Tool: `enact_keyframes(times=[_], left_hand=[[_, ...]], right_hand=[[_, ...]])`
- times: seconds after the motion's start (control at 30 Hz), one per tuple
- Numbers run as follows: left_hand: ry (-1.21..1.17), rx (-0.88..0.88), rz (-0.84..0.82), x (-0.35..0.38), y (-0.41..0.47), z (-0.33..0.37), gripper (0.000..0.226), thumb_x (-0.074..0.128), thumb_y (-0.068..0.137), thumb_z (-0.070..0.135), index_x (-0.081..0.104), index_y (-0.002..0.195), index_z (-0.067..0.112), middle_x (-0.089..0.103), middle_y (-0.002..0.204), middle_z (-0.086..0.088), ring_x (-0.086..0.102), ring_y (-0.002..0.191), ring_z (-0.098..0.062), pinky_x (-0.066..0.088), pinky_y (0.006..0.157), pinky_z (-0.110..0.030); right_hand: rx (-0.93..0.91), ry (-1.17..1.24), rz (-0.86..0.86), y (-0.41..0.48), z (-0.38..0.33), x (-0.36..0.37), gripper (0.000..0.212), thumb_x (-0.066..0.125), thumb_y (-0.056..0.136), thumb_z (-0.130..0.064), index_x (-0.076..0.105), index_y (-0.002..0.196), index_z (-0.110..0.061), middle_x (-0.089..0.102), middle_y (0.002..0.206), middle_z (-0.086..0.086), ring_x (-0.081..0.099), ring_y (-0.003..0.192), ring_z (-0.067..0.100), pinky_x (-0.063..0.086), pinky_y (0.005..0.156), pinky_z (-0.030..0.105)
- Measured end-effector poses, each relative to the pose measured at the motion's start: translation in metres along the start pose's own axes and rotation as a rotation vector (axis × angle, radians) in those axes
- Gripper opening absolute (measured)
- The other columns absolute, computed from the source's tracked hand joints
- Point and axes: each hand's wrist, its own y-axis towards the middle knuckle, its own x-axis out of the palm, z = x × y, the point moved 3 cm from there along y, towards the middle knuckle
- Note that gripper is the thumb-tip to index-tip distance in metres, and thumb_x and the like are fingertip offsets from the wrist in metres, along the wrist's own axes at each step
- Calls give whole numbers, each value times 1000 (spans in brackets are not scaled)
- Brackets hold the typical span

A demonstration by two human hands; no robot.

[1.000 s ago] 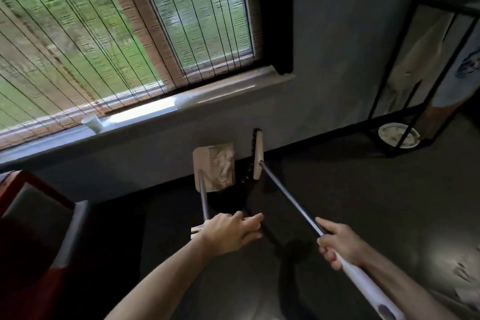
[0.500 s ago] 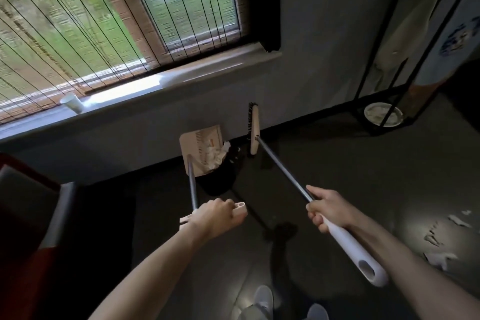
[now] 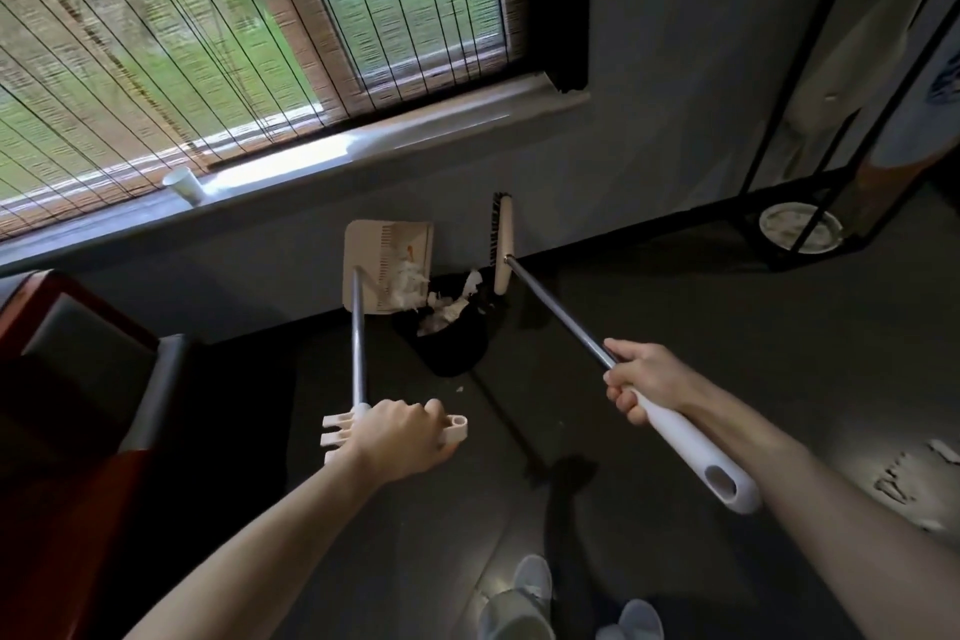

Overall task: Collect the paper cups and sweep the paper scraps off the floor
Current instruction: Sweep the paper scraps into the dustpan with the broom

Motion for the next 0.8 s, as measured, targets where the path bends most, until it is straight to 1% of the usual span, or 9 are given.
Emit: enact_keyframes(times=[0.17,0.27,0.33,0.4,0.5,0.7,0.73,0.77,0.8], left_hand=[[-2,76,-86,11,-11,21,42,33,97,45,50,113,10,67,111,-7,63,103,-33,32,67,-34],[5,226,-193,34,-12,40,33,35,98,31,49,118,8,64,115,-13,62,102,-37,44,74,-38],[10,310,-290,43,-14,50,30,35,97,20,49,119,4,60,117,-18,61,103,-39,46,80,-42],[35,366,-318,43,-13,53,30,33,98,15,50,120,2,57,119,-19,59,106,-39,45,80,-42],[132,398,-268,34,-8,44,30,32,99,12,50,121,5,56,120,-16,60,107,-36,39,72,-39],[215,287,-204,16,-14,9,30,31,99,18,50,119,5,58,119,-10,62,107,-30,47,79,-38],[205,268,-167,16,-17,7,29,34,98,20,51,116,5,61,115,-11,64,103,-29,48,77,-36],[181,269,-87,13,-21,8,29,46,94,28,57,108,5,65,105,-11,68,93,-25,50,71,-32],[163,295,-57,11,-26,10,34,67,79,38,65,90,6,69,84,-9,70,73,-18,50,57,-25]], right_hand=[[-5,-24,-16,0,4,3,69,44,91,10,22,151,-17,45,63,10,41,34,6,34,32,17],[3,-17,-18,2,10,6,69,44,92,9,22,151,-17,45,63,10,41,35,6,34,32,18],[11,-22,-24,3,13,4,67,44,92,8,23,150,-18,46,63,10,42,36,7,35,32,18],[21,-40,-27,3,17,2,66,44,92,7,25,150,-19,48,64,10,44,37,7,36,33,19],[26,-66,-19,1,22,-1,66,45,92,7,24,150,-18,49,65,9,45,37,6,37,34,19],[38,-32,-1,2,23,-2,67,42,92,8,23,150,-19,46,66,9,42,34,5,35,32,18],[38,-29,-3,3,22,-2,67,42,92,8,22,150,-19,45,66,10,42,34,5,35,32,18],[38,-23,-4,4,20,-2,67,42,92,8,22,150,-19,45,66,10,41,34,5,35,32,17],[37,-16,-4,5,20,-2,67,42,92,8,22,150,-19,45,67,10,41,33,5,35,32,17]])
